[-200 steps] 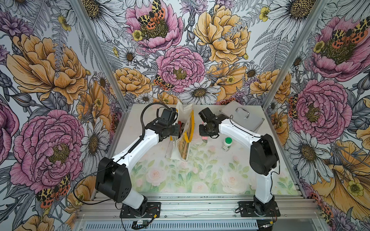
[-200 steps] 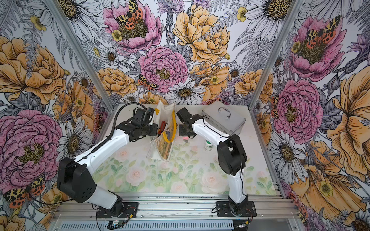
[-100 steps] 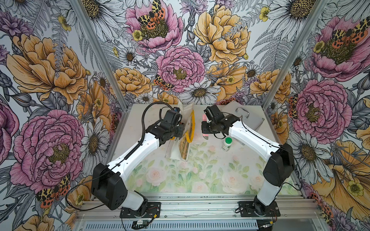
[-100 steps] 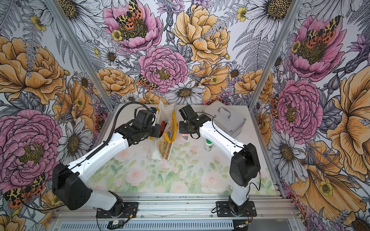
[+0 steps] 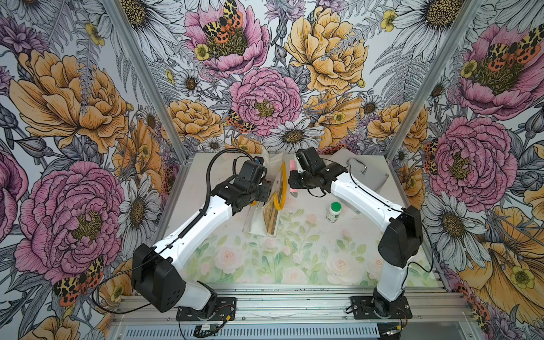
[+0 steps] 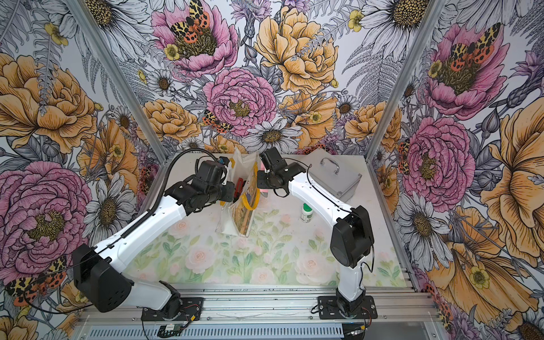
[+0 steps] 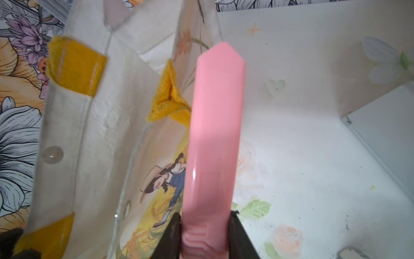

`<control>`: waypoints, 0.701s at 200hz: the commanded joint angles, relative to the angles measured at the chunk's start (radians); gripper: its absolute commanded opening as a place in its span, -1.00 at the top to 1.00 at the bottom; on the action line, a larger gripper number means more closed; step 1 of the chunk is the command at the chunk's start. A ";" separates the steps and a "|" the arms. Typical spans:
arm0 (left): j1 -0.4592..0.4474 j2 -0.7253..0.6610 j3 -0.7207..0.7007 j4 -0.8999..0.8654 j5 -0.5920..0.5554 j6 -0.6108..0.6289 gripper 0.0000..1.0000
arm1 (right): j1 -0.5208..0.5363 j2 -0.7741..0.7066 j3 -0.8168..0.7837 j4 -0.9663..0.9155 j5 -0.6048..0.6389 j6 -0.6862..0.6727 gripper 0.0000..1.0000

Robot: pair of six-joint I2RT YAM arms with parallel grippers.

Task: Place the art knife into the pouch
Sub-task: Place the utility knife in the pouch.

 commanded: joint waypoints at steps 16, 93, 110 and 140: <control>0.031 -0.035 -0.006 -0.005 -0.010 0.012 0.49 | 0.013 0.003 0.087 0.033 -0.031 -0.025 0.81; 0.017 0.015 0.029 -0.004 0.007 0.016 0.60 | 0.037 -0.057 0.187 0.053 -0.036 -0.107 0.82; 0.014 0.015 0.029 -0.004 0.007 0.017 0.61 | 0.052 -0.052 0.219 0.069 -0.057 -0.109 0.83; 0.014 0.011 0.026 -0.005 0.000 0.020 0.62 | 0.091 -0.025 0.261 0.096 -0.091 -0.113 0.82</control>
